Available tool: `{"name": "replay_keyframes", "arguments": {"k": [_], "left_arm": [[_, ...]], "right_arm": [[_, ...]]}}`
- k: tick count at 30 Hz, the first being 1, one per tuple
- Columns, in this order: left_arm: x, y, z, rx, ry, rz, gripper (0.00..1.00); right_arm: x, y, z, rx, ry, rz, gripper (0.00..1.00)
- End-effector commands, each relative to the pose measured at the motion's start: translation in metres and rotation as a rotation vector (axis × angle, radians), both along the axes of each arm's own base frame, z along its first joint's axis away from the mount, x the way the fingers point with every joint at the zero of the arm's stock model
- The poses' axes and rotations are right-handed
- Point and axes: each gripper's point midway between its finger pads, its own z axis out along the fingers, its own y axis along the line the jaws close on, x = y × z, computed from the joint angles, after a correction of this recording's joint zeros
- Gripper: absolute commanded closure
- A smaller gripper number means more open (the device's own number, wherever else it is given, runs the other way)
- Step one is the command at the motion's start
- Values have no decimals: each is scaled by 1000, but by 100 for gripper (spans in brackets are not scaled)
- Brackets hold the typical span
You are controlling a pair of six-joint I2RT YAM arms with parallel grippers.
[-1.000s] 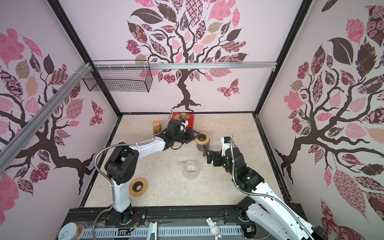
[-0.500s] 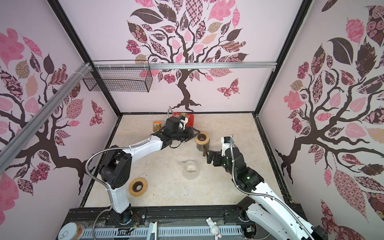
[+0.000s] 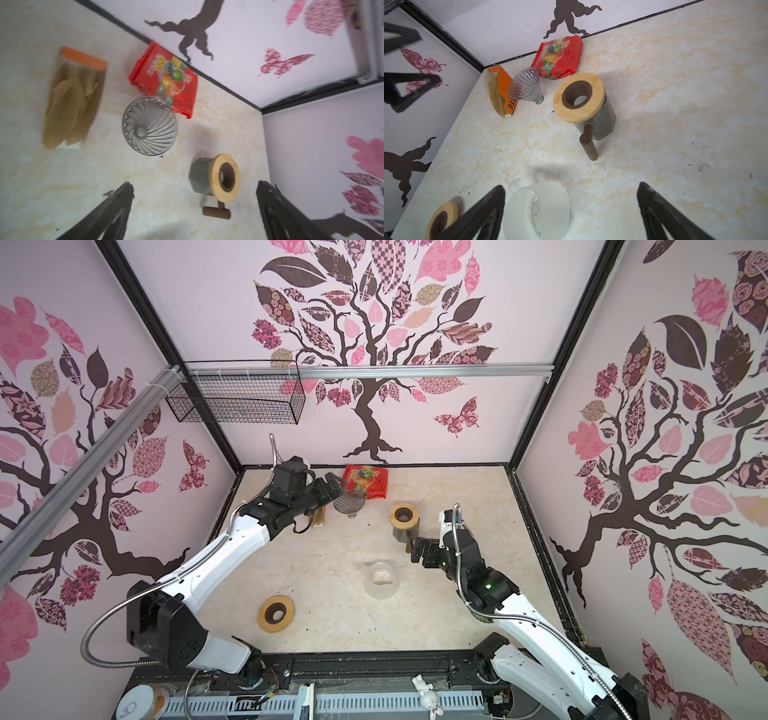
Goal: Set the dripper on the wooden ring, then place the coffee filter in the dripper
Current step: 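Reach the left gripper to the clear glass dripper and grasp its stem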
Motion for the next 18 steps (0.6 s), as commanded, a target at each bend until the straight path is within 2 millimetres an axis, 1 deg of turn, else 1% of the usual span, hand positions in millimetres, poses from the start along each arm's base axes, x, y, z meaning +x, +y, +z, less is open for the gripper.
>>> {"name": "replay_keyframes", "arguments": {"k": [1, 5, 9, 11, 13, 18], "left_arm": [[-3, 4, -38, 52, 124, 34, 13], [12, 2, -61, 35, 198, 86, 34], [25, 7, -83, 18, 260, 149, 47], [33, 10, -89, 8, 263, 166, 50], [41, 10, -89, 7, 253, 171, 54], [54, 18, -96, -9, 261, 207, 56]], "right_arm": [[5, 7, 29, 54, -56, 6, 0], [1, 10, 31, 78, -50, 29, 0], [-5, 12, 27, 108, -39, 47, 0], [-7, 10, 25, 103, -36, 42, 0], [-9, 9, 25, 101, -34, 43, 0], [-12, 8, 23, 104, -31, 48, 0]]}}
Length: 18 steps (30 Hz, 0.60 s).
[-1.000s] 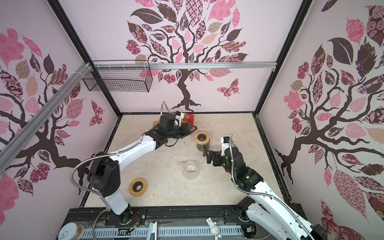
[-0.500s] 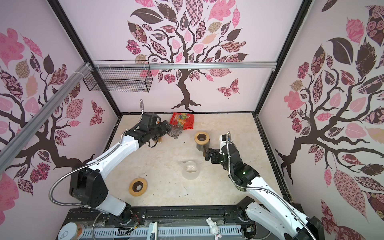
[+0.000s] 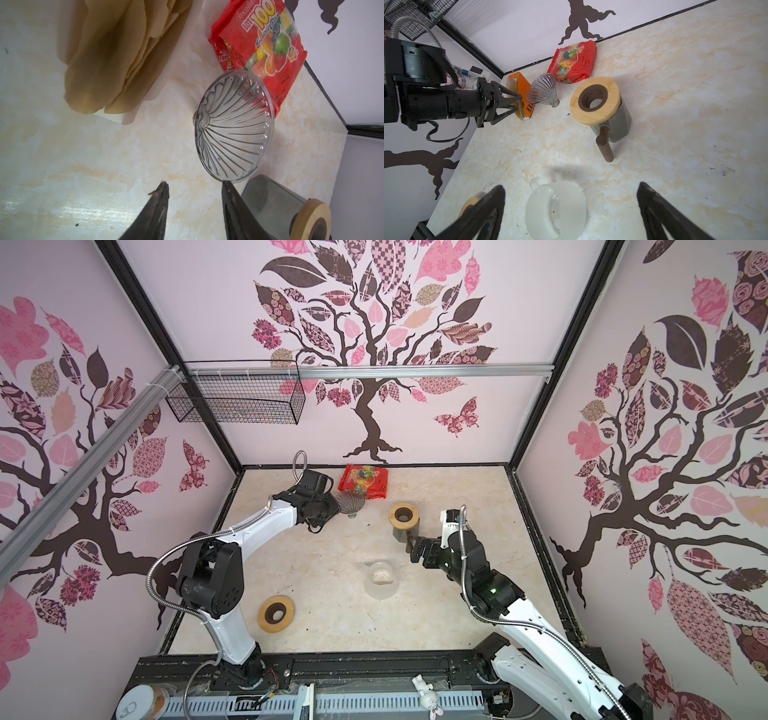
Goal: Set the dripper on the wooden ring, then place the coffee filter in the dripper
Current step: 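Reach the left gripper to the clear glass dripper and grasp its stem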
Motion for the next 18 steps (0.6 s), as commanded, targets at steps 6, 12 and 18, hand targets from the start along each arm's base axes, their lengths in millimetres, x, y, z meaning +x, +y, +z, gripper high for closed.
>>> {"name": "replay_keyframes", "arguments": {"k": [6, 12, 18], "left_arm": [[35, -1, 14, -42, -53, 43, 64], [43, -6, 4, -44, -32, 40, 67], [46, -5, -8, -29, -11, 51, 72]], "right_arm": [[-3, 3, 4, 19, -7, 15, 0], [-3, 3, 1, 20, -1, 18, 0], [-4, 1, 2, 18, -4, 12, 0]]}}
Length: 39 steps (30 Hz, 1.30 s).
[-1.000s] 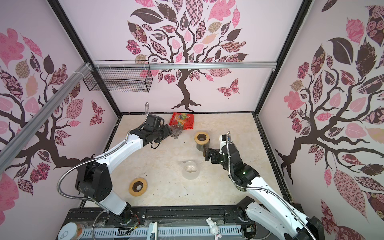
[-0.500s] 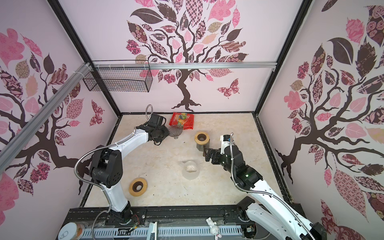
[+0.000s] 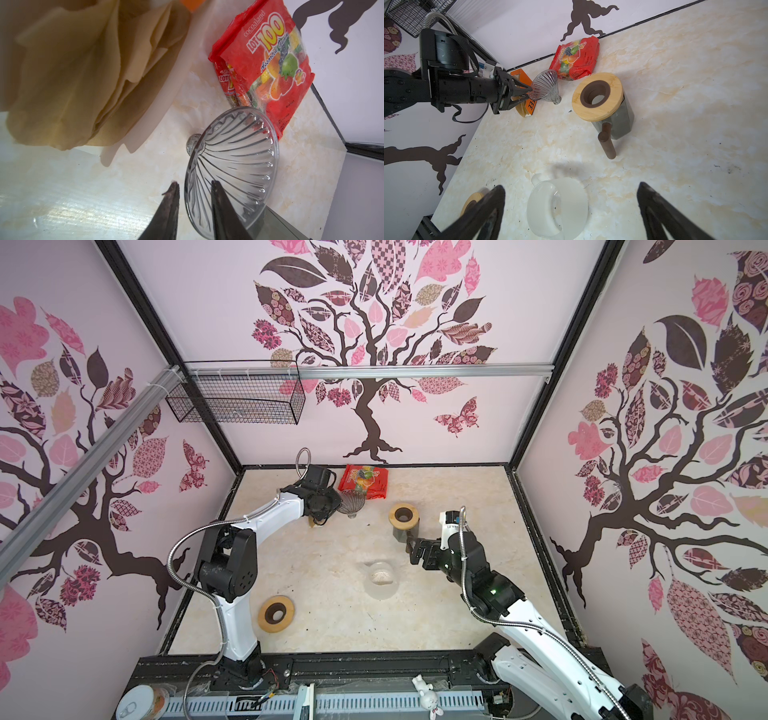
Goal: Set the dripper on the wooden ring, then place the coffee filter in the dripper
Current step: 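Reach the left gripper to the clear glass dripper and grasp its stem, then lift the glass dripper with the left gripper and carry it over the stand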
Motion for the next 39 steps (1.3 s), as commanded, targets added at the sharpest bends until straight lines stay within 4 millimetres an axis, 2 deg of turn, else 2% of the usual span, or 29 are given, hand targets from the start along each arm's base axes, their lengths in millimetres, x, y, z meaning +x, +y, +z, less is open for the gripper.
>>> {"name": "replay_keyframes", "arguments": {"k": [1, 6, 13, 27, 31, 35, 39], "left_arm": [[13, -2, 13, -8, -36, 13, 72], [14, -2, 6, 0, -22, 18, 72], [17, 1, 8, 12, -32, 29, 82], [17, -1, -1, 15, -6, 26, 84], [17, -1, -2, 13, -2, 25, 87], [18, -1, 4, 15, -15, 16, 91], [15, -12, 22, -44, -53, -36, 100]], "right_arm": [[-2, -1, 5, 12, -15, -5, 0], [-1, -1, 5, 10, -14, -8, 0], [-1, -1, 5, 11, -18, -5, 0], [-2, -4, 9, 10, -31, -16, 0], [-2, -5, 8, 9, -31, -19, 0], [-2, -5, 9, 8, -31, -21, 0], [-1, -6, 9, 1, -35, -26, 0]]}}
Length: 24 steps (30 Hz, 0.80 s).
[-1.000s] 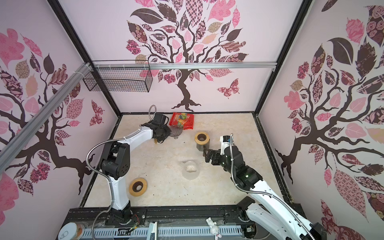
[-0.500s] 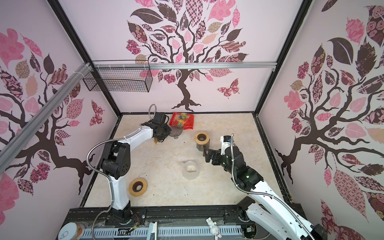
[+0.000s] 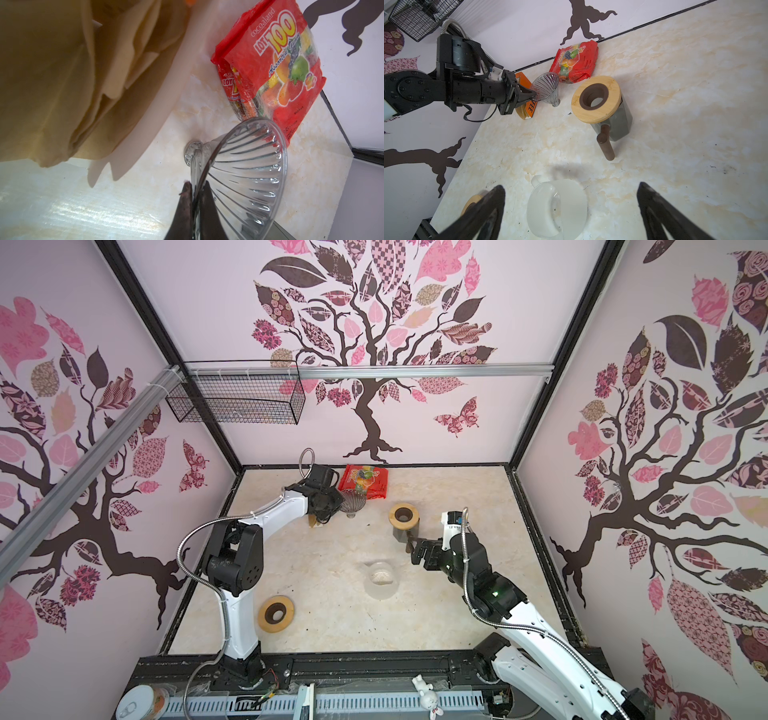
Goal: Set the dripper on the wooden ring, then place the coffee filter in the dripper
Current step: 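Lift the glass dripper with the left gripper and carry it over the stand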
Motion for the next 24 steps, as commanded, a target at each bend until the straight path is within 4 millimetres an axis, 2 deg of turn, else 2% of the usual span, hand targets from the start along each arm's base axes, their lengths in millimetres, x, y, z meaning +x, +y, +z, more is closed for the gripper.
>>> {"name": "replay_keyframes", "arguments": {"k": [1, 11, 18, 21, 24], "left_arm": [[2, -8, 36, -46, -74, -41, 100], [-28, -9, 81, -89, -180, -87, 100], [-63, -17, 120, -84, -257, -243, 100], [-81, -29, 139, -74, -287, -332, 100], [-96, -50, 155, -104, -302, -438, 100]], "right_arm": [[0, -3, 6, -4, -22, -14, 0], [6, -7, 13, -44, -48, -33, 0], [6, 1, 16, -28, -59, 5, 0], [6, 5, 16, -7, -60, 19, 0], [7, 0, 20, -20, -76, -6, 0]]}}
